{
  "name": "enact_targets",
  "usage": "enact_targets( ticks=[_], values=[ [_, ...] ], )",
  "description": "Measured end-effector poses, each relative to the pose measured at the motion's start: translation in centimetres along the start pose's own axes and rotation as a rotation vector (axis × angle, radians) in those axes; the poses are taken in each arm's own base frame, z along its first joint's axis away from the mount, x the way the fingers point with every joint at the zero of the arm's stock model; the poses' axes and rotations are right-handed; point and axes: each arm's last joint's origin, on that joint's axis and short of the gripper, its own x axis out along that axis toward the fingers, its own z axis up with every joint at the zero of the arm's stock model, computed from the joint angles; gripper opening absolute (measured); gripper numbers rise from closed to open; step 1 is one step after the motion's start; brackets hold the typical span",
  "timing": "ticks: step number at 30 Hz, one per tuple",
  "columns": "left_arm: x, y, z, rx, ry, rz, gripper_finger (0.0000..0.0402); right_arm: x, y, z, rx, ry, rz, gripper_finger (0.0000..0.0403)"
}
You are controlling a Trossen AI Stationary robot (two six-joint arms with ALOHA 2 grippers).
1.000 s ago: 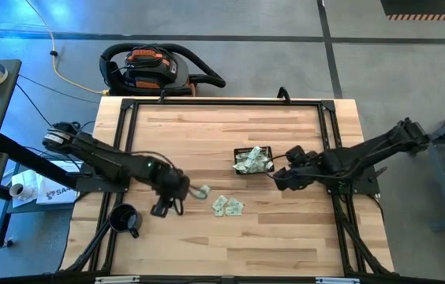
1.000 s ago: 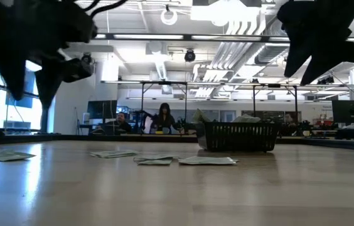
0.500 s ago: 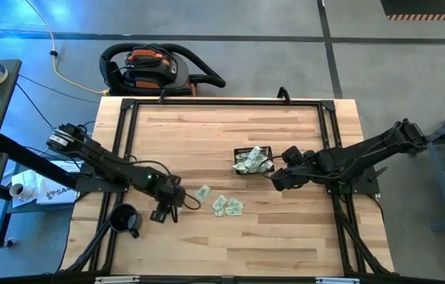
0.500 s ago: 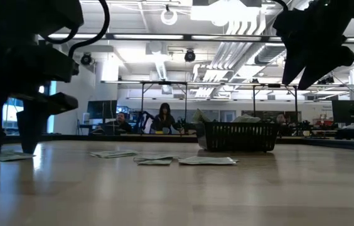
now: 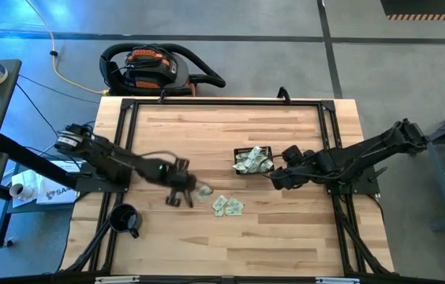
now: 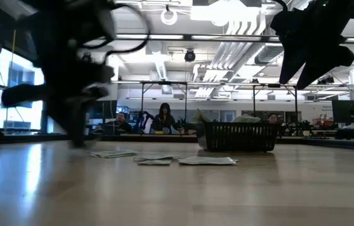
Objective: Pick and place Stevia / Truvia into bins
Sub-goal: Put the green stevia packet into the black bin
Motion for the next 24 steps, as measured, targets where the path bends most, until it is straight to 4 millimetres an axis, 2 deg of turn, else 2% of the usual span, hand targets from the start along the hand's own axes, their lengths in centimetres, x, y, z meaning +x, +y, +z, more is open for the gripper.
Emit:
enact_targets(
  ticks=[2, 5, 8, 11, 15, 21, 24],
  values=[
    [-1.0, 2.0, 1.9, -0.024, -0.059, 0.042, 0.005, -0.1, 0.2, 0.0, 0.009, -0.008, 0.018, 0.0249],
    [-2.5, 5.2, 4.1, -0.058, -0.145, 0.077, 0.0026, -0.5, 0.6, 0.1, 0.004, -0.027, 0.038, 0.0249],
    [-4.2, 8.3, 6.6, -0.103, -0.337, 0.077, 0.002, -1.3, 0.9, 0.2, -0.001, -0.07, 0.048, 0.0249],
    [-5.0, 10.5, 8.6, -0.14, -0.496, 0.06, 0.003, -2.1, 1.1, 0.5, -0.011, -0.104, 0.041, 0.0249],
    [-3.6, 11.9, 11.5, -0.125, -0.54, 0.053, 0.0034, -3.1, 0.8, 0.7, -0.026, -0.113, -0.002, 0.0249],
    [0.8, 12.9, 16.7, -0.1, -0.486, 0.038, 0.0023, -3.4, 0.1, 0.4, -0.051, -0.036, -0.067, 0.0249],
    [2.5, 14.0, 18.4, -0.111, -0.411, 0.041, 0.0047, -3.4, 0.1, 0.4, -0.04, -0.021, -0.063, 0.0249]
  ],
)
